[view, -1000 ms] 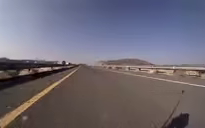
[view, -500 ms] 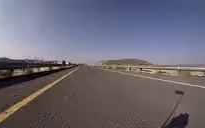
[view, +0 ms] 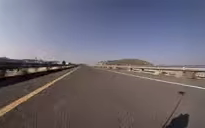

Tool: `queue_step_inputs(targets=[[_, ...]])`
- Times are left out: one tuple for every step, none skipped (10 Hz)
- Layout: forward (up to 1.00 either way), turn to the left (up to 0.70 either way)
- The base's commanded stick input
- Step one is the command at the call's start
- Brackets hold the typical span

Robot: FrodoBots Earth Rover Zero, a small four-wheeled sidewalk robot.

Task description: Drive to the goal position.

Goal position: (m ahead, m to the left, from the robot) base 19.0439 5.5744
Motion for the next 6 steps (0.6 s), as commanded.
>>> queue_step_inputs(targets=[[0.85,0.0],[0.85,0.0],[0.85,0.0],[0.85,0.0],[0.85,0.0],[0.85,0.0]])
